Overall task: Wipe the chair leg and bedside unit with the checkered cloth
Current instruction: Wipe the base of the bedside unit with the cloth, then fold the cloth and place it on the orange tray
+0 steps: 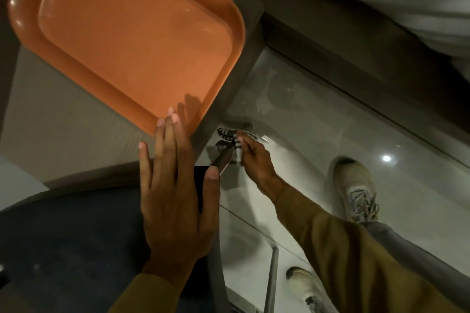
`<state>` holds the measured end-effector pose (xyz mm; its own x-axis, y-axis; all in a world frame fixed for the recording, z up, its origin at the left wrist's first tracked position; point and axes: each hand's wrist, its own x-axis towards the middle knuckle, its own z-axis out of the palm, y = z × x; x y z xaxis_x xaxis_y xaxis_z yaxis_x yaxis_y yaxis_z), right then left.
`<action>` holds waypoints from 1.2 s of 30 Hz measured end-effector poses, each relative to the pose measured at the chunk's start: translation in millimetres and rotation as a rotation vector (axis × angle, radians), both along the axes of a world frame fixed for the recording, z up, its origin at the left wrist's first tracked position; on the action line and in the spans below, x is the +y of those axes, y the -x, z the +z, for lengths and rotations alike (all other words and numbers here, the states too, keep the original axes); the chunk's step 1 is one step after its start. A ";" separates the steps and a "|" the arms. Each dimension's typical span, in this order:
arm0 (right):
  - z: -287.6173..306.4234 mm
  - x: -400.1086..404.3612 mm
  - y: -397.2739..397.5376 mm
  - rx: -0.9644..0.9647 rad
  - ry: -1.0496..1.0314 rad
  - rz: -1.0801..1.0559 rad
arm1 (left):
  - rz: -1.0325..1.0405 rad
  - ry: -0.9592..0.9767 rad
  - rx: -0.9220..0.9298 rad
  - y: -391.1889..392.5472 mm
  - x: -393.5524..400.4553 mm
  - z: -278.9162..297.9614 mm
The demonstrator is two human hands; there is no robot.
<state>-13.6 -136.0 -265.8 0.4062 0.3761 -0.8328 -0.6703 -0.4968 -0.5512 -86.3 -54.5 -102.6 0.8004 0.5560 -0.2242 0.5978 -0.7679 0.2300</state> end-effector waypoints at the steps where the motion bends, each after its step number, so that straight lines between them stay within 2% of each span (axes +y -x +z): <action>1: -3.0 2.9 -2.9 0.023 0.018 0.002 | -0.001 -0.001 0.000 0.1 0.6 -0.3; 4: 8.2 3.6 -3.0 -0.044 0.008 0.016 | -0.026 -0.003 -0.003 2.4 2.3 -1.2; 8: 49.9 -13.8 2.5 -0.195 -0.157 0.113 | -0.043 0.004 0.002 3.9 4.4 -1.3; 10: 66.1 -22.7 -2.4 -0.210 -0.230 0.174 | -0.037 0.009 0.014 2.0 4.8 0.9; 13: 77.1 -26.1 -20.0 -0.119 -0.233 0.139 | -0.036 0.004 0.034 1.1 4.6 3.3; 16: 83.8 -25.0 -42.3 0.016 -0.213 -0.065 | -0.019 0.024 0.009 2.8 6.3 2.9; 21: 108.8 -27.7 -86.2 0.296 -0.300 -0.381 | 0.079 0.164 -0.038 -3.9 6.7 9.4; 23: 128.8 -29.4 -101.1 0.385 -0.287 -0.406 | 0.221 0.296 -0.054 -7.6 6.8 20.6; 25: 150.4 -29.5 -118.0 0.452 -0.351 -0.374 | 0.486 0.590 -0.119 -15.0 12.9 34.2; 27: 170.2 -26.7 -131.3 0.522 -0.440 -0.313 | 0.731 0.918 -0.265 -31.3 20.7 36.4; 30: 199.1 -7.7 -144.4 0.541 -0.489 -0.224 | 1.010 1.242 -0.448 -52.3 34.0 44.0; 33: 215.5 21.8 -153.2 0.588 -0.512 -0.129 | 1.034 1.328 -0.586 -57.9 37.1 60.8; 35: 226.8 44.8 -159.4 0.602 -0.533 0.000 | 1.159 1.248 -0.764 -56.0 46.1 70.9; 36: 230.1 53.7 -162.2 0.527 -0.515 0.105 | 1.212 1.184 -0.831 -59.4 53.0 72.3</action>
<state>148.6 -82.3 -35.7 -0.0585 0.7861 -0.6153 -0.8733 -0.3390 -0.3499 -26.9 -1.6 -30.3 0.2380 0.6963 -0.6772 0.0952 0.6771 0.7297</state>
